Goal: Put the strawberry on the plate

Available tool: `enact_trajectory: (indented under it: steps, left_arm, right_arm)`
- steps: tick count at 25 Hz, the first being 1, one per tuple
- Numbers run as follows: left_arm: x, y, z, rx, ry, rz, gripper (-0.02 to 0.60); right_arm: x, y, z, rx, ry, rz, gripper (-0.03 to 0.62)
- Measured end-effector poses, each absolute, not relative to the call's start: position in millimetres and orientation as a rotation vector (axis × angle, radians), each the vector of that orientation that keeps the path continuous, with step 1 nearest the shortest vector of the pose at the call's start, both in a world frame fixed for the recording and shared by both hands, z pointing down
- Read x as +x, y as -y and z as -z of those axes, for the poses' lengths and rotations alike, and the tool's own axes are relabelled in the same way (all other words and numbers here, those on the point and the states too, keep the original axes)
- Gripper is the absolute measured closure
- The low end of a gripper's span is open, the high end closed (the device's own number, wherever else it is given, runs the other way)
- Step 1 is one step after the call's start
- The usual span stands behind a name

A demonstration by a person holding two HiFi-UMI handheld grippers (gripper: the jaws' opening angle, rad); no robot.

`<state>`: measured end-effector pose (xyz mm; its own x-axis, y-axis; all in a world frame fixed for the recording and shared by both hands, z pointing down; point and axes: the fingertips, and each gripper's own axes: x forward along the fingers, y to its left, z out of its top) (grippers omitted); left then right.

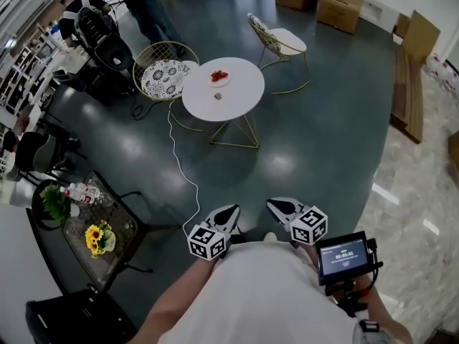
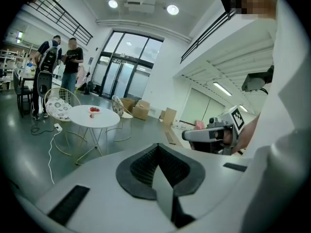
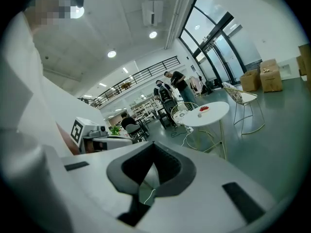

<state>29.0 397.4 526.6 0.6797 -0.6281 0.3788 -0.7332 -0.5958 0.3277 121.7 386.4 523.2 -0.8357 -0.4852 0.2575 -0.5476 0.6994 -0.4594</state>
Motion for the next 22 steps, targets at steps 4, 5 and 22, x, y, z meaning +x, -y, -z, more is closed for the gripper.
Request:
enact_trajectory:
  steps: [4, 5, 22]
  left_arm:
    - [29, -400, -529, 2.438, 1.057, -0.321, 0.575]
    - [29, -400, -530, 2.438, 1.060, -0.323, 0.575]
    - [23, -397, -536, 2.429, 1.103, -0.339, 0.575]
  right_arm:
    - [120, -387, -528, 0.839, 2.789, -0.810, 0.588]
    - [121, -387, -528, 0.840, 2.790, -0.810, 0.588]
    - [128, -381, -534, 0.874, 2.782, -0.823, 0.588]
